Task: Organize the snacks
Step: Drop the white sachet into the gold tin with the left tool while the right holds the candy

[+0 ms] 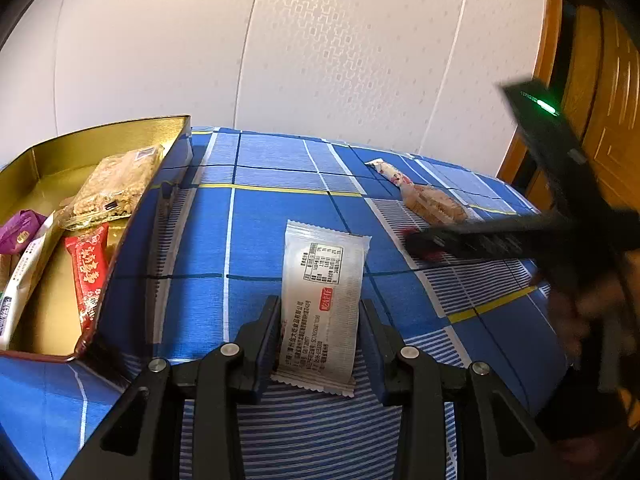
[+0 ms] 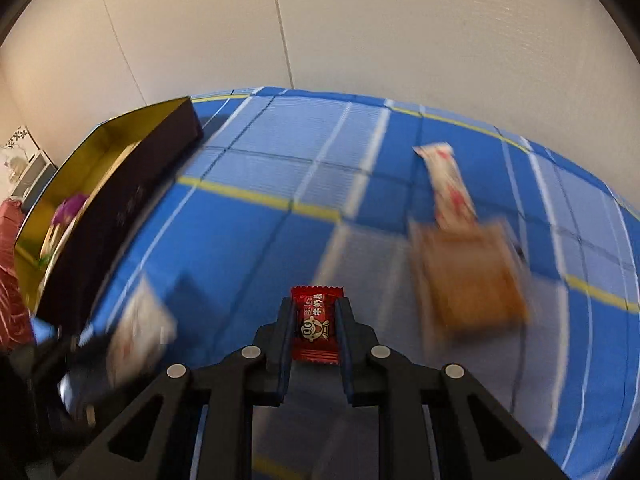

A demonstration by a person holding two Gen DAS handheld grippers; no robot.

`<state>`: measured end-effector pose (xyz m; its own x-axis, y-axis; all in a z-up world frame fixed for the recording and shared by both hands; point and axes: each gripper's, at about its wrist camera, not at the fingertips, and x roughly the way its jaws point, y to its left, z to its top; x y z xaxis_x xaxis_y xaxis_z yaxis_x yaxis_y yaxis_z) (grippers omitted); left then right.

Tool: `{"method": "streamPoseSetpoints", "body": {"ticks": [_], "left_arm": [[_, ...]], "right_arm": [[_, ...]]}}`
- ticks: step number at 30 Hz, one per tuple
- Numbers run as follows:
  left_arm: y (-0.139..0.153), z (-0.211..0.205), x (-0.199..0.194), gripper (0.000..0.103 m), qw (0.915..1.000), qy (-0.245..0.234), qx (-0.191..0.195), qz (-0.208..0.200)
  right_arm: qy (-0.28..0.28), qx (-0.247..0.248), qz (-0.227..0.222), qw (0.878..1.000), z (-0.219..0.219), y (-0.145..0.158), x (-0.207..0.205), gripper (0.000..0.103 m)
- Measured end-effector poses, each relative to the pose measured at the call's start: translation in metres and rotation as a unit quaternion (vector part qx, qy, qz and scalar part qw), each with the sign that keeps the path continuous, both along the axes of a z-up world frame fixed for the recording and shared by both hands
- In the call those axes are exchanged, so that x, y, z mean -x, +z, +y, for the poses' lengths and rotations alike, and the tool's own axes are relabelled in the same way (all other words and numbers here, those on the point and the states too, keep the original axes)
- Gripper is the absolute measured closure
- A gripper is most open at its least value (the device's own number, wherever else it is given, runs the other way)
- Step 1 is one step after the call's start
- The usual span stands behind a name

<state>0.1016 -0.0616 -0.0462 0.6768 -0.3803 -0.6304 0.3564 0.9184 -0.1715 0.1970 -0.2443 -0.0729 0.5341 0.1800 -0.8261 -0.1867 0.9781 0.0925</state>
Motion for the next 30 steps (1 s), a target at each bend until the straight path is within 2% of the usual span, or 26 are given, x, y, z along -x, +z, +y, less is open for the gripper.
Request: {"method": "streamPoseSetpoints", "body": {"ticks": [6, 11, 16, 30], "left_arm": [[0.002, -0.008, -0.002, 0.064, 0.9995, 0.011, -0.027, 0.009], [0.003, -0.012, -0.006, 0.064, 0.9986, 0.021, -0.043, 0.022], [0.004, -0.015, -0.005, 0.064, 0.9977, 0.028, -0.055, 0.027], [0.005, -0.018, -0.006, 0.064, 0.9963, 0.044, -0.068, 0.031]], "right_arm": [[-0.032, 0.01, -0.043, 0.998, -0.014, -0.003, 0.046, 0.083], [-0.043, 0.035, -0.087, 0.995, -0.007, -0.007, 0.059, 0.083], [-0.05, 0.026, -0.111, 0.992, -0.009, -0.01, 0.064, 0.083], [-0.054, 0.011, -0.125, 0.991, -0.01, -0.011, 0.07, 0.083]]}}
